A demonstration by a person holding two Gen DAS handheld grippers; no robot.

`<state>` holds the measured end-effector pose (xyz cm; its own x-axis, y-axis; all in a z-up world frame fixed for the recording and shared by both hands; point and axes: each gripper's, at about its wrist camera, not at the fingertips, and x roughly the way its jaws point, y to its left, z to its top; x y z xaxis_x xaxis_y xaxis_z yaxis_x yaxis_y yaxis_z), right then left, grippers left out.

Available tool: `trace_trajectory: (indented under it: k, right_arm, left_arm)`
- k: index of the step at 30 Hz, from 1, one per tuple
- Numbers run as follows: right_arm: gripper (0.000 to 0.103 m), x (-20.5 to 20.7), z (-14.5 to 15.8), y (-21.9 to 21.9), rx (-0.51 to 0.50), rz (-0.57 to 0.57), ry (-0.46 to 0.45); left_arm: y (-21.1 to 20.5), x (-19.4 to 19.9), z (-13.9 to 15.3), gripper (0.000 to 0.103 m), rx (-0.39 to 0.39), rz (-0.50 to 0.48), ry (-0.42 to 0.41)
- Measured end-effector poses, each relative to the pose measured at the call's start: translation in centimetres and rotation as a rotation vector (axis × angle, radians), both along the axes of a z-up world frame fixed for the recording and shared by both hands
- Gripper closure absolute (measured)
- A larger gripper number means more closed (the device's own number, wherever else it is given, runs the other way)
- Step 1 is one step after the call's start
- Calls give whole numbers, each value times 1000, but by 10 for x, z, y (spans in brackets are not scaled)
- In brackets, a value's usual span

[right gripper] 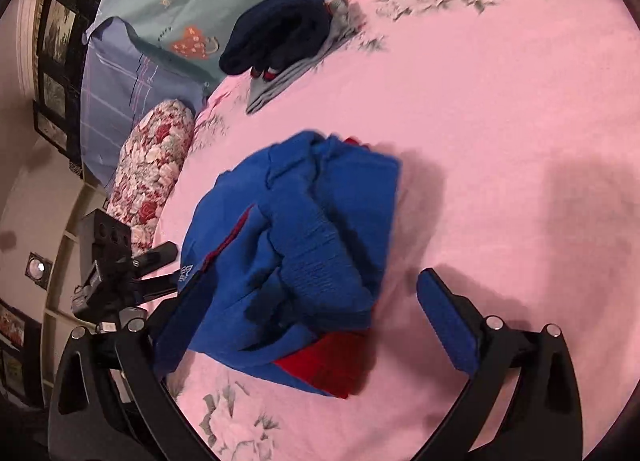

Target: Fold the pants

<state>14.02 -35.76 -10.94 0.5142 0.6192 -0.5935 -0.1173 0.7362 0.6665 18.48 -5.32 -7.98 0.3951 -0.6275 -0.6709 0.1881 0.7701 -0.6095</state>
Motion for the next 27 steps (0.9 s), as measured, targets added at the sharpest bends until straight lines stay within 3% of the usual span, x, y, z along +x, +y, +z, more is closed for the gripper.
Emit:
trace_trajectory:
  k: [6,7,8,11,14,21,27]
  right_arm:
    - [3,8,2,29,-57,83,-7]
    - [20,9,4,32,-66,87,-11]
    - [58,10,3,29,-46,94,-2]
    - [59,10,3,26,-14,100,-5]
    - [60,3,16,36,-55,98,-41]
    - [60,-19,83,58,-106,145,-179]
    - [60,-20,183,78,-168,162,-381]
  left_arm:
    - [-26,3,-4,3,20,-23,-19]
    - [-27,4,-4,6,25,-23,-25]
    - [-28,4,-3,27,45,-20,-27]
    - [-17,6,-1,50,18,-8,-17]
    - [-18,-1,9,57,40,-12,-55]
    - [-14,-17,60,64,10,-13,-153]
    - [-12,-16,156,64,15,-6,-353]
